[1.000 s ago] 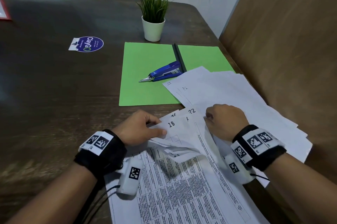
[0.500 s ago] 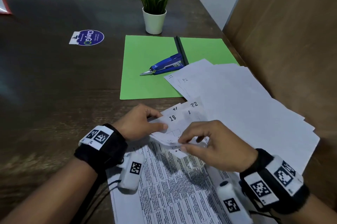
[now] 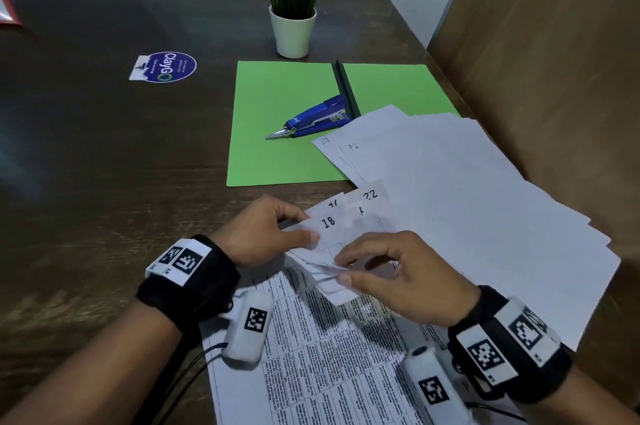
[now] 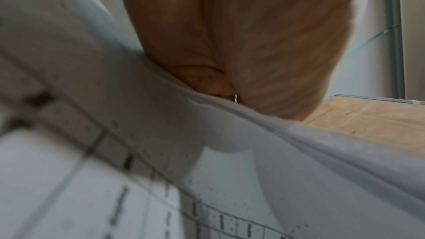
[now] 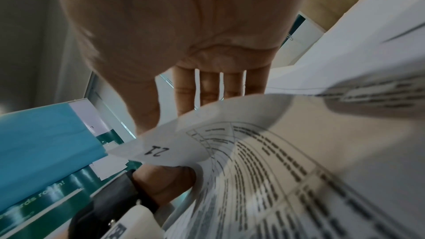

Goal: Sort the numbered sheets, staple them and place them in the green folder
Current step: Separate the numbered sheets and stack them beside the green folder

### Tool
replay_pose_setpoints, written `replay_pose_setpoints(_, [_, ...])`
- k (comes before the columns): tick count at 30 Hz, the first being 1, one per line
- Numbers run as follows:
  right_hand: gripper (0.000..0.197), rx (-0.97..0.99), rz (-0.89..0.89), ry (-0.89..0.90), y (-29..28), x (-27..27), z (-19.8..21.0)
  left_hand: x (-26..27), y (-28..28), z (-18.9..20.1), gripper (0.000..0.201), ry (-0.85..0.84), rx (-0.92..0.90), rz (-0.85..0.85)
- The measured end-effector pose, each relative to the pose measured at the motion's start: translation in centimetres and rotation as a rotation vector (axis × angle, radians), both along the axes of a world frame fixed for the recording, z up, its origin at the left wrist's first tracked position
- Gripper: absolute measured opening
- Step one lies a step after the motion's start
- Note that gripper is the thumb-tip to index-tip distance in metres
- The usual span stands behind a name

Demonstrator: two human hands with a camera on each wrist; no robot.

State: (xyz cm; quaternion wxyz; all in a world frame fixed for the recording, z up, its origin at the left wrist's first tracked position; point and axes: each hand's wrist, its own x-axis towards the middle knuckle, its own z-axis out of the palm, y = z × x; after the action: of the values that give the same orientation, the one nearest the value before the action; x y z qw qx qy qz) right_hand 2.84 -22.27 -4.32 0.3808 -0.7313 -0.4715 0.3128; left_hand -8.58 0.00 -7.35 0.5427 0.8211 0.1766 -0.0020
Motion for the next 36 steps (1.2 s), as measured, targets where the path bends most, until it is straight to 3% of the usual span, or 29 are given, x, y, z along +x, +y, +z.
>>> replay_pose_setpoints(5, [0.012, 0.05, -0.012, 0.022, 0.2, 0.2, -0.3, 0.1, 0.0, 0.0, 0.008, 0.002, 0.019, 0.009])
replay_pose_setpoints(9, [0.022, 0.07, -0.074, 0.016, 0.5, 0.5, -1.2, 0.0, -0.1, 0.1, 0.01, -0.008, 0.004, 0.011])
replay_pose_setpoints(17, [0.024, 0.113, -0.208, 0.019, 1.0, 0.8, -2.3, -0.1, -0.3, -0.1, 0.059, -0.047, -0.067, -0.02])
replay_pose_setpoints(24, [0.011, 0.145, -0.333, 0.059, 1.4, 0.9, -2.3, -0.1, -0.6, 0.5, 0.027, -0.039, -0.033, -0.024])
replay_pose_setpoints(26, [0.021, 0.218, -0.359, 0.072, 1.3, 0.6, -1.8, -0.1, -0.4, 0.2, 0.029, -0.033, -0.056, -0.013])
replay_pose_setpoints(29, [0.026, 0.23, -0.268, -0.02, 0.9, 0.1, -1.1, 0.0, -0.3, -0.3, 0.024, -0.061, -0.109, 0.01])
replay_pose_setpoints(36, [0.04, 0.13, -0.073, -0.26, 0.9, -0.1, -1.3, 0.1, -0.2, -0.5, 0.019, -0.063, -0.048, 0.003])
